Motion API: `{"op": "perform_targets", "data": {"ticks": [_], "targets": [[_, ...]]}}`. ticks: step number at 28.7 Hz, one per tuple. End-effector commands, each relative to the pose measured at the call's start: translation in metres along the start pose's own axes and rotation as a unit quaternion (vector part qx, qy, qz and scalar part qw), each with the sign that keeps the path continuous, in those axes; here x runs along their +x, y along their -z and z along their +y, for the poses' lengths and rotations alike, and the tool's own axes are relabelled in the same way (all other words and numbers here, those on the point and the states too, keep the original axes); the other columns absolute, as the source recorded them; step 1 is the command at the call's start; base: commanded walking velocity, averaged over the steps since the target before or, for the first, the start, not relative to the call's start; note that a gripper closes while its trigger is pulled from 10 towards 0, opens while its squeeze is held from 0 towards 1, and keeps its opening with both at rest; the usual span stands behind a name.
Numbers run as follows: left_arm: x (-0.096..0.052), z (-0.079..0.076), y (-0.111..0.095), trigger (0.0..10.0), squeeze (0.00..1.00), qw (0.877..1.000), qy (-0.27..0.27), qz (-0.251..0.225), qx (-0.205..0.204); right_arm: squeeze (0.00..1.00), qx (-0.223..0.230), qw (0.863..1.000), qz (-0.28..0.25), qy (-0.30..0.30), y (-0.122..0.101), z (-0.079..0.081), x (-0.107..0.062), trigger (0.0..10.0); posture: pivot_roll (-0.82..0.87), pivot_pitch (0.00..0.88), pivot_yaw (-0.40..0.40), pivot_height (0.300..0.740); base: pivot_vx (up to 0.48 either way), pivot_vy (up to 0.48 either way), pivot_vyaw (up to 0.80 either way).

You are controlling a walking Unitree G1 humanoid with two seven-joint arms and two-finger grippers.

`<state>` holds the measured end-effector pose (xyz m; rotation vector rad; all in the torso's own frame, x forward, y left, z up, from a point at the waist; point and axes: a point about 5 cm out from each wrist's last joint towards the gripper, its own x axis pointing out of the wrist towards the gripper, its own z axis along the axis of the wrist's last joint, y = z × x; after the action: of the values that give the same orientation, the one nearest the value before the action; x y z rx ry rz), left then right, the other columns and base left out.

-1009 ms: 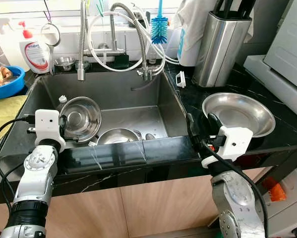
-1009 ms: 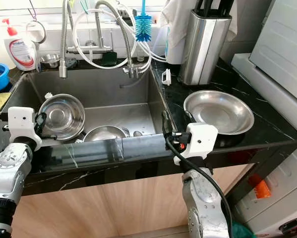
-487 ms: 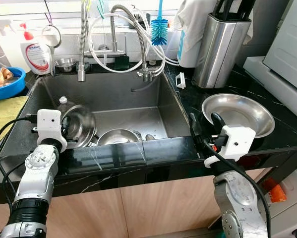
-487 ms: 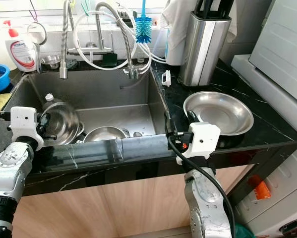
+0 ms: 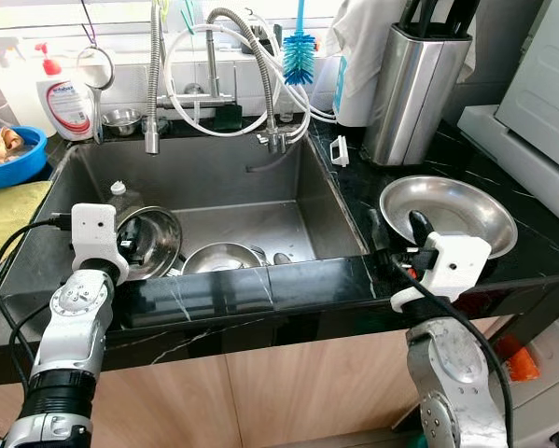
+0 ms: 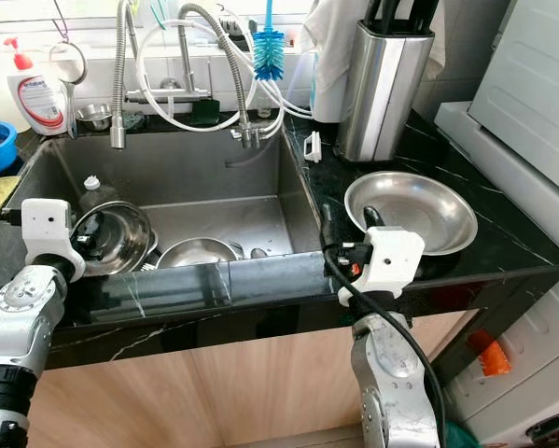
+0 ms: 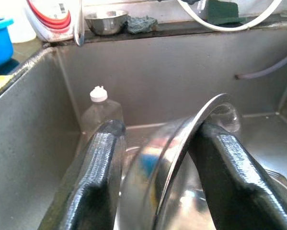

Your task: Kitchen organization

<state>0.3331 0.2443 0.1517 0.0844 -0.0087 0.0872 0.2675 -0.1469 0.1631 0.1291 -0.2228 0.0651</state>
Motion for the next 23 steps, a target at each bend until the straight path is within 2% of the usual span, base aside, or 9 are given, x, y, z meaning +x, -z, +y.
{"op": "perform_targets", "data": {"ticks": [1,5,6,11,18,19,23], "targets": [[0.004,0.001,-0.014,10.0,1.0,1.0,-0.003,-0.022,-0.011,0.0,0.006,1.0,0.003,0.012,-0.001,-0.004,0.002,10.0,0.06,0.001,-0.011,0.74,0.0,0.0,0.0],[0.004,-0.002,-0.015,10.0,1.0,1.0,0.001,-0.024,-0.015,0.0,0.01,0.999,0.003,0.032,-0.003,-0.011,0.002,10.0,0.06,0.003,-0.009,0.74,0.0,0.0,0.0],[0.004,-0.003,-0.014,10.0,1.0,0.999,0.001,-0.017,-0.031,0.0,0.018,0.999,0.007,0.042,-0.003,-0.014,0.003,10.0,0.06,0.004,-0.009,0.74,0.0,0.0,0.0],[0.006,-0.003,-0.017,10.0,1.0,0.999,-0.001,-0.012,-0.048,0.0,0.026,0.999,0.011,0.044,-0.002,-0.015,0.004,10.0,0.06,0.007,-0.01,0.74,0.0,0.0,0.0],[0.009,-0.002,-0.019,10.0,1.0,0.995,-0.006,0.002,-0.098,0.0,0.042,0.998,0.02,0.048,-0.002,-0.016,0.006,10.0,0.06,0.009,-0.01,0.74,0.0,0.0,0.0],[0.009,-0.004,-0.02,10.0,0.0,0.996,-0.003,0.005,-0.094,0.0,0.044,0.998,0.022,0.046,-0.001,-0.016,0.007,10.0,0.06,0.009,-0.01,0.74,0.0,0.0,0.0],[0.01,-0.006,-0.022,10.0,0.0,0.995,0.001,0.01,-0.095,0.0,0.044,0.998,0.025,0.043,-0.002,-0.016,0.007,10.0,0.06,0.009,-0.009,0.74,0.0,0.0,0.0]]}}
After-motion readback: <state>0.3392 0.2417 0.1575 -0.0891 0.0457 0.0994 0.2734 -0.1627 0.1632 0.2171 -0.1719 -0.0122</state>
